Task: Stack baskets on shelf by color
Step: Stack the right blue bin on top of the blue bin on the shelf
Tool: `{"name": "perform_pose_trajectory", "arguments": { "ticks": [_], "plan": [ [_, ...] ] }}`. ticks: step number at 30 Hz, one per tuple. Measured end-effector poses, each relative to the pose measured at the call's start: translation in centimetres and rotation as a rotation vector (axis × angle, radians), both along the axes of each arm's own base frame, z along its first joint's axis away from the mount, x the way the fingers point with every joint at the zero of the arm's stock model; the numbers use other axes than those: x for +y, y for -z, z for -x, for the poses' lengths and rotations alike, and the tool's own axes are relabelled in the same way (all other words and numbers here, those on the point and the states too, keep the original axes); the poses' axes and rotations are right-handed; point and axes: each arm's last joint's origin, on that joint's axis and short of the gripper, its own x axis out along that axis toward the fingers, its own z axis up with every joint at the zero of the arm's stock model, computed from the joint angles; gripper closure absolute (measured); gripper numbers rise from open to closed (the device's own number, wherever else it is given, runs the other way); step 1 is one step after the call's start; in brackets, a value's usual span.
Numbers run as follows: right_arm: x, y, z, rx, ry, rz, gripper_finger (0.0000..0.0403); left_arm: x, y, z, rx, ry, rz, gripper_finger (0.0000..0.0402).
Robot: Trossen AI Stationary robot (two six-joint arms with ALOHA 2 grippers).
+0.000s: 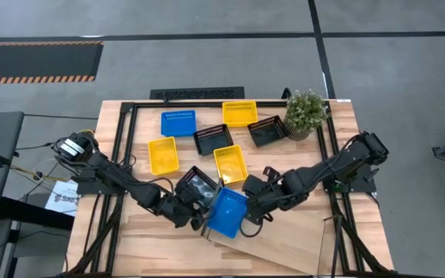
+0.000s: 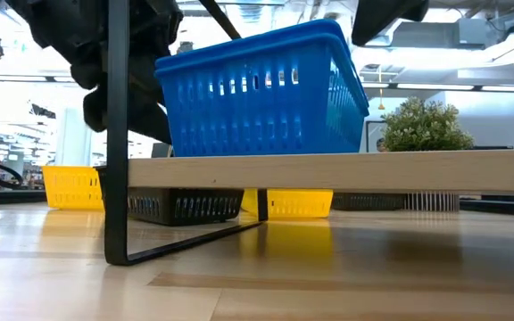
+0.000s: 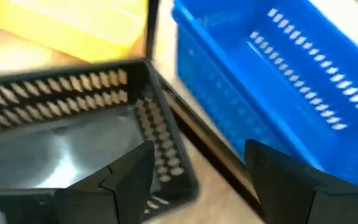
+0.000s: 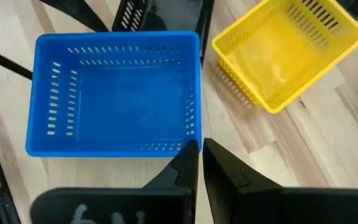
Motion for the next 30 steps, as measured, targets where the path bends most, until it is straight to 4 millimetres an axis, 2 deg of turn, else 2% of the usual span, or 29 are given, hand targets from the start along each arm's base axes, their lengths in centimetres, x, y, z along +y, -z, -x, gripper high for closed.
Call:
{"name": "perform_pose_trajectory", "arguments": {
  "ticks": [3, 7, 12, 30],
  "plan": [
    [0.1, 0.0, 0.0, -0.002, 0.002, -0.003, 0.0355, 0.0, 0.9, 0.6, 0.018, 0.000, 0.039, 0.0164],
    [0.0, 0.0, 0.0, -0.003, 0.003, -0.003, 0.0355, -0.3, 1.0, 0.9, 0.035, 0.005, 0.051, 0.0164],
    [-0.3, 0.0, -0.1, -0.007, 0.011, 0.004, 0.0355, -0.9, 0.5, 1.0, -0.004, 0.041, 0.073, 0.0164],
    [-1.0, -0.1, -0.5, -0.025, 0.022, 0.045, 0.0355, -1.0, 0.3, 0.9, -0.032, 0.044, 0.034, 0.0164]
  ]
}}
